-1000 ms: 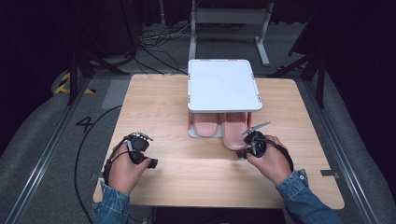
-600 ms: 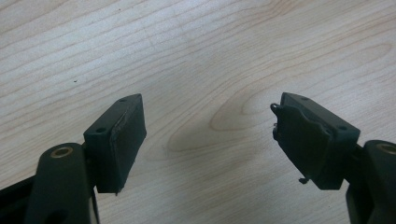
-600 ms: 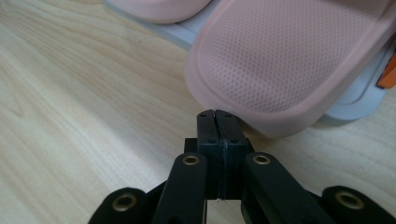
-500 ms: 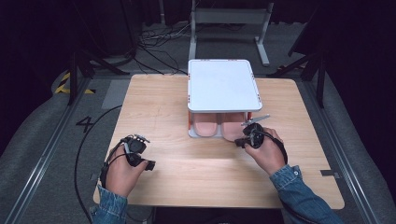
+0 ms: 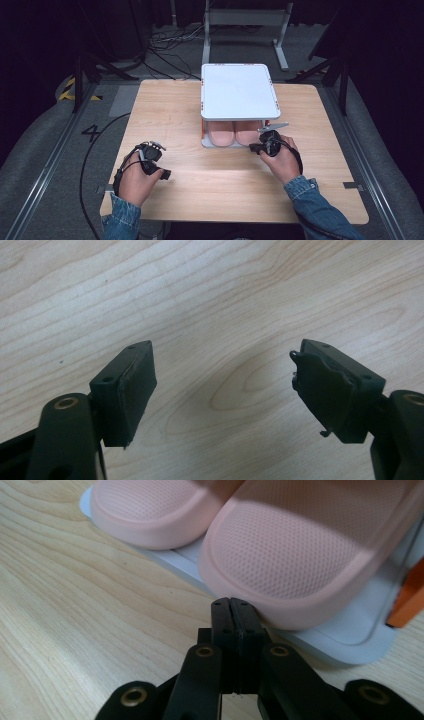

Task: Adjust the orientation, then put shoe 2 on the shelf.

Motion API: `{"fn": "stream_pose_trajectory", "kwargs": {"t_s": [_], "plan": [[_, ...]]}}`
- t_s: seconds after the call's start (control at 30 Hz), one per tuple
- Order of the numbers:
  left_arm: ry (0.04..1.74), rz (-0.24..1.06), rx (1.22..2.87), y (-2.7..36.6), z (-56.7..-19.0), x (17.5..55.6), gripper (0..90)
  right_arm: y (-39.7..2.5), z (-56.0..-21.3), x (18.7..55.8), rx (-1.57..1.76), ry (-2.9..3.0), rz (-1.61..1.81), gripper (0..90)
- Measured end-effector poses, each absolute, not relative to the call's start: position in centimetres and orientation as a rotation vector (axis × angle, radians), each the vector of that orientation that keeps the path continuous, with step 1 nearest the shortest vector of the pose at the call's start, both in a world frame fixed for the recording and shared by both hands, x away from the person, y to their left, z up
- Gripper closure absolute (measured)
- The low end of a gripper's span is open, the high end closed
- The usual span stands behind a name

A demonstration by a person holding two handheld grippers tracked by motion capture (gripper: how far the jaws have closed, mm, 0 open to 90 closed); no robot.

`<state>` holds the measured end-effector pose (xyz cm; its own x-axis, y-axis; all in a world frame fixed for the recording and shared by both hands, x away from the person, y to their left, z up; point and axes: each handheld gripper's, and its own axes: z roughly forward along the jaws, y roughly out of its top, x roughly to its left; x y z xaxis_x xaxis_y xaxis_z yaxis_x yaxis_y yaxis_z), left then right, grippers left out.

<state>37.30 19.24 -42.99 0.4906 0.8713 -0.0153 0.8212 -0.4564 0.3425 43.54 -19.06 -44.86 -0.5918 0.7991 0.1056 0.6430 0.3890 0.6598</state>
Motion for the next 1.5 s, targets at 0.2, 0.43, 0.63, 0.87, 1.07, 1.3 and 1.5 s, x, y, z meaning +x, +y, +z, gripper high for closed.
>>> {"fn": "stream_pose_trajectory", "kwargs": {"t_s": [0.2, 0.43, 0.63, 0.87, 1.07, 1.3, 1.5], "plan": [[1.405, 0.224, 2.450, 18.7, -43.1, 37.9, 24.9, -19.2, -44.9, 43.2, 1.259, 2.433, 1.048, 77.7], [1.379, 0.224, 2.453, 18.2, -43.0, 38.6, 24.9, -21.2, -41.8, 41.9, 1.274, 2.415, 1.091, 60.9], [1.354, 0.222, 2.462, 17.6, -42.9, 39.1, 24.9, -23.9, -39.6, 40.9, 1.184, 2.351, 1.108, 43.0], [1.331, 0.217, 2.454, 17.6, -42.6, 39.0, 24.7, -27.8, -38.0, 40.0, 1.178, 2.308, 1.098, 40.8], [1.333, 0.230, 2.441, 18.3, -42.5, 38.9, 24.4, -31.6, -38.0, 40.3, 1.177, 2.275, 1.078, 35.5], [1.320, 0.232, 2.427, 18.9, -42.3, 38.9, 23.5, -34.8, -38.6, 40.2, 1.163, 2.241, 1.032, 31.7], [1.304, 0.251, 2.408, 19.1, -42.0, 39.4, 22.1, -38.4, -39.1, 39.2, 1.225, 2.238, 0.970, 24.8]]}}
